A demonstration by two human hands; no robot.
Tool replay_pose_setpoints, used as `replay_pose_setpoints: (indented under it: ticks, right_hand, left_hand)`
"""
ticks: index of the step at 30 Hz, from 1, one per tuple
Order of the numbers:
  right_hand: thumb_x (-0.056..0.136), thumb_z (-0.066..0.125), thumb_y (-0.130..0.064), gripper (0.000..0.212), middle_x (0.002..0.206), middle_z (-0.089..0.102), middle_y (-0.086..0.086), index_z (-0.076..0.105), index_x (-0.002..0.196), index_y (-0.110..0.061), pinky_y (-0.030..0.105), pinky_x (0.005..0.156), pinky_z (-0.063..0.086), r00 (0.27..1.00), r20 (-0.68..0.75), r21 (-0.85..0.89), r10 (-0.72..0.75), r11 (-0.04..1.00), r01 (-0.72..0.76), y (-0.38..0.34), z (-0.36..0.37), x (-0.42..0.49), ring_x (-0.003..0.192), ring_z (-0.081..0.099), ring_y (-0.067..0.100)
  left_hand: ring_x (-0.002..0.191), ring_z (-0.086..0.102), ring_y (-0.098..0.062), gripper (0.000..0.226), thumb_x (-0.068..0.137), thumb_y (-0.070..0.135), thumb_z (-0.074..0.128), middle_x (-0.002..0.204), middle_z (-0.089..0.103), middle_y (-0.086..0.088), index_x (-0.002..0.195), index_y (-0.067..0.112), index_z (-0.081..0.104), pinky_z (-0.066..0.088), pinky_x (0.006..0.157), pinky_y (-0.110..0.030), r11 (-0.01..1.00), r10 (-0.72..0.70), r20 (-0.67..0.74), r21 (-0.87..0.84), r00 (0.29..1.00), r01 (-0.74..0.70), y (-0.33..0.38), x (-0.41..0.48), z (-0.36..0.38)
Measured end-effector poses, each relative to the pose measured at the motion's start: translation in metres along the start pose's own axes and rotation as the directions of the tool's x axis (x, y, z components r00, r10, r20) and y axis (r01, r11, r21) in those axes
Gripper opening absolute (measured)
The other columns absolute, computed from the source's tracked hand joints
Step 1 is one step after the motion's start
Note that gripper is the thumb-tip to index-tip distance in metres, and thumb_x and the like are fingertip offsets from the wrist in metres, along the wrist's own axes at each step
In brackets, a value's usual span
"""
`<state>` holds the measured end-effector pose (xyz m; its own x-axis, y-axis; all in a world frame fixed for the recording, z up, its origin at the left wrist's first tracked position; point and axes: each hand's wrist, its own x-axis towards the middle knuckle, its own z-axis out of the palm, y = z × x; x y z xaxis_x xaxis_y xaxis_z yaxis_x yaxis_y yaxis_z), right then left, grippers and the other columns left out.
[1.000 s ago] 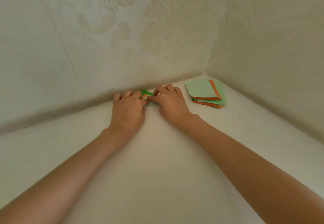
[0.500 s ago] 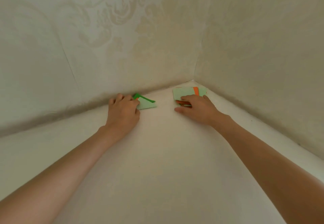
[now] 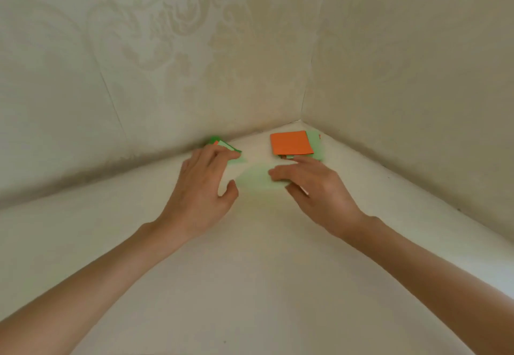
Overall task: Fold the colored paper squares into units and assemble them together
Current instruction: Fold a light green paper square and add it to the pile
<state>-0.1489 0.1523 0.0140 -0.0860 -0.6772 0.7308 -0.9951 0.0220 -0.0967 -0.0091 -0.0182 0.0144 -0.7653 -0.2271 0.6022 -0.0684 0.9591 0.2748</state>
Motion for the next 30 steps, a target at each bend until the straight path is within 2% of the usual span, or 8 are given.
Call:
replay_pose_setpoints:
  ticks: [5, 8, 11, 15, 20, 24, 27, 30]
  right_hand:
    - [0.084, 0.043, -0.007, 0.026, 0.099, 0.071, 0.008, 0.063, 0.1, -0.014, 0.034, 0.09, 0.045, 0.976, 0.218, 0.106, -0.005, 0.994, -0.019, 0.0, -0.003, -0.027, 0.093, 0.065, 0.023]
    - [0.084, 0.047, -0.01, 0.027, 0.098, 0.071, 0.002, 0.069, 0.099, -0.009, 0.031, 0.079, 0.048, 0.938, 0.345, 0.152, 0.03, 0.985, -0.088, -0.002, -0.007, -0.034, 0.09, 0.063, 0.016]
    - [0.085, 0.05, -0.016, 0.025, 0.107, 0.069, 0.0, 0.07, 0.1, -0.01, 0.024, 0.085, 0.048, 0.892, 0.452, 0.253, 0.027, 0.955, -0.157, -0.004, -0.014, -0.038, 0.097, 0.062, 0.01]
    - [0.088, 0.059, -0.022, 0.021, 0.103, 0.071, -0.005, 0.072, 0.1, -0.011, 0.016, 0.085, 0.048, 0.86, 0.493, 0.344, 0.129, 0.879, -0.33, -0.004, -0.027, -0.033, 0.095, 0.064, 0.002]
    - [0.085, 0.066, -0.025, 0.008, 0.08, 0.067, -0.01, 0.071, 0.089, -0.022, 0.024, 0.071, 0.047, 0.741, 0.482, 0.366, 0.467, 0.661, -0.655, -0.014, -0.015, -0.027, 0.074, 0.06, 0.005]
    - [0.085, 0.064, -0.03, 0.006, 0.066, 0.056, -0.015, 0.062, 0.082, -0.025, 0.013, 0.056, 0.035, 0.684, 0.408, 0.344, 0.605, 0.592, -0.729, -0.016, 0.0, -0.025, 0.059, 0.047, 0.001]
    - [0.088, 0.059, -0.032, 0.02, 0.068, 0.056, -0.009, 0.06, 0.071, -0.021, 0.015, 0.053, 0.032, 0.664, 0.456, 0.278, 0.593, 0.614, -0.739, -0.016, -0.002, -0.023, 0.054, 0.043, 0.002]
    - [0.083, 0.06, -0.036, 0.022, 0.07, 0.056, -0.014, 0.062, 0.066, -0.022, 0.013, 0.057, 0.032, 0.63, 0.507, 0.233, 0.588, 0.61, -0.757, -0.013, -0.007, -0.022, 0.061, 0.046, 0.001]
  left_hand:
    - [0.114, 0.045, -0.007, 0.055, 0.072, 0.024, 0.039, 0.12, 0.05, 0.009, 0.125, 0.018, 0.051, 0.034, 0.09, -0.023, 0.931, -0.088, 0.277, -0.319, 0.957, 0.178, 0.02, -0.014, 0.01]
    - [0.106, 0.052, -0.006, 0.049, 0.072, 0.035, 0.034, 0.109, 0.056, 0.013, 0.107, 0.019, 0.064, 0.042, 0.094, -0.032, 0.932, 0.033, 0.366, -0.347, 0.93, 0.103, 0.016, -0.021, 0.012]
    - [0.101, 0.053, -0.003, 0.04, 0.084, 0.048, 0.038, 0.104, 0.057, 0.019, 0.096, 0.023, 0.067, 0.044, 0.089, -0.036, 0.954, 0.109, 0.38, -0.3, 0.919, 0.011, 0.012, -0.03, 0.013]
    - [0.101, 0.053, -0.002, 0.056, 0.077, 0.079, 0.038, 0.101, 0.058, 0.02, 0.087, 0.03, 0.063, 0.041, 0.089, -0.03, 0.946, 0.106, 0.391, -0.324, 0.914, 0.029, 0.012, -0.031, 0.009]
    - [0.1, 0.053, -0.007, 0.038, 0.076, 0.071, 0.048, 0.098, 0.057, 0.018, 0.078, 0.035, 0.059, 0.043, 0.087, -0.03, 0.931, 0.063, 0.387, -0.355, 0.92, 0.085, 0.013, -0.03, 0.013]
    - [0.098, 0.053, -0.007, 0.027, 0.079, 0.058, 0.051, 0.095, 0.058, 0.017, 0.069, 0.034, 0.056, 0.041, 0.084, -0.02, 0.892, -0.007, 0.38, -0.416, 0.925, 0.178, 0.012, -0.028, 0.017]
    - [0.099, 0.052, -0.002, 0.03, 0.078, 0.056, 0.064, 0.101, 0.055, 0.019, 0.067, 0.028, 0.06, 0.042, 0.078, -0.018, 0.843, -0.067, 0.442, -0.455, 0.894, 0.288, 0.011, -0.025, 0.017]
    - [0.103, 0.05, 0.0, 0.034, 0.068, 0.063, 0.064, 0.102, 0.055, 0.022, 0.067, 0.03, 0.062, 0.037, 0.086, -0.013, 0.85, -0.069, 0.47, -0.434, 0.88, 0.298, 0.011, -0.025, 0.015]
